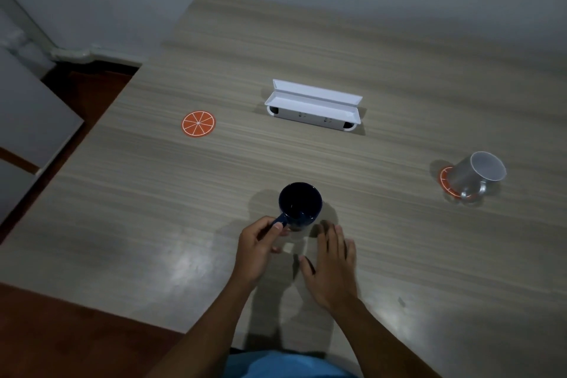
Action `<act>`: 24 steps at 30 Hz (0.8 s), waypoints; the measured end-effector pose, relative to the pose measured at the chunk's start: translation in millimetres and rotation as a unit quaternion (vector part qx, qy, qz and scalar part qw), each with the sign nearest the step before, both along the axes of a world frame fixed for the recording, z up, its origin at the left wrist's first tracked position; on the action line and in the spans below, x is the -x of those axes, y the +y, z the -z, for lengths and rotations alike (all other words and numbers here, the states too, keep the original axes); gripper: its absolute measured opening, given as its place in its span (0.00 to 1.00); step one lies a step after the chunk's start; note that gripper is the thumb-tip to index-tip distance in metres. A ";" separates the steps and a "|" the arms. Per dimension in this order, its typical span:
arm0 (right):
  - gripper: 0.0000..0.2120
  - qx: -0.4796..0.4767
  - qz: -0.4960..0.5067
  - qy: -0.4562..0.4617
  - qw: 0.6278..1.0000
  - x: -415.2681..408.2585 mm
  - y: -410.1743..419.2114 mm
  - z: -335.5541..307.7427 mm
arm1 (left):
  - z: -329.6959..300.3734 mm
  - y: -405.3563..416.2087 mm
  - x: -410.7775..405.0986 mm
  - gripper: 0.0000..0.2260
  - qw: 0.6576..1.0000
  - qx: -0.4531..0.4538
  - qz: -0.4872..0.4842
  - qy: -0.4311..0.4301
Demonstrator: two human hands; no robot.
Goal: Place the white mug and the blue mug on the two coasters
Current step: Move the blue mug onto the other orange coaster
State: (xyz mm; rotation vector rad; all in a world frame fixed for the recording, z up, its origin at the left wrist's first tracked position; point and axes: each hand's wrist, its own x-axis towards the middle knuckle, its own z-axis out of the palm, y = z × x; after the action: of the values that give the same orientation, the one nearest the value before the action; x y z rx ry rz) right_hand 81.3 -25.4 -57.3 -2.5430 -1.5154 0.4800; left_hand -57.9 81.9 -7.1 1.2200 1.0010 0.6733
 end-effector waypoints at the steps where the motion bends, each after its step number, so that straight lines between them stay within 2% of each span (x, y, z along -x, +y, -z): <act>1: 0.38 -0.003 -0.006 -0.001 1.000 2.8 9.1 -1.2 | -2.3 7.0 3.9 0.08 1.000 0.001 -0.019 -0.008; 10: 0.39 0.005 -0.070 -0.010 0.998 29.1 101.6 -6.1 | -16.7 97.9 45.4 0.08 0.983 0.004 -0.183 -0.011; 16: 0.39 0.027 -0.086 0.000 0.996 47.7 148.3 0.6 | -21.1 160.3 65.1 0.08 0.973 0.003 -0.230 -0.019; 24: 0.39 0.039 -0.073 -0.001 0.997 50.1 150.4 10.1 | -16.1 228.4 58.6 0.08 0.965 0.015 -0.260 -0.036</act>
State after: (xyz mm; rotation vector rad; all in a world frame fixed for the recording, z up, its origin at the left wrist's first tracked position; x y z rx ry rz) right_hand 31.2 124.9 -67.4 -2.5006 -1.7232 0.5656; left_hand -116.5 310.3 8.9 0.8979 1.2789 1.0965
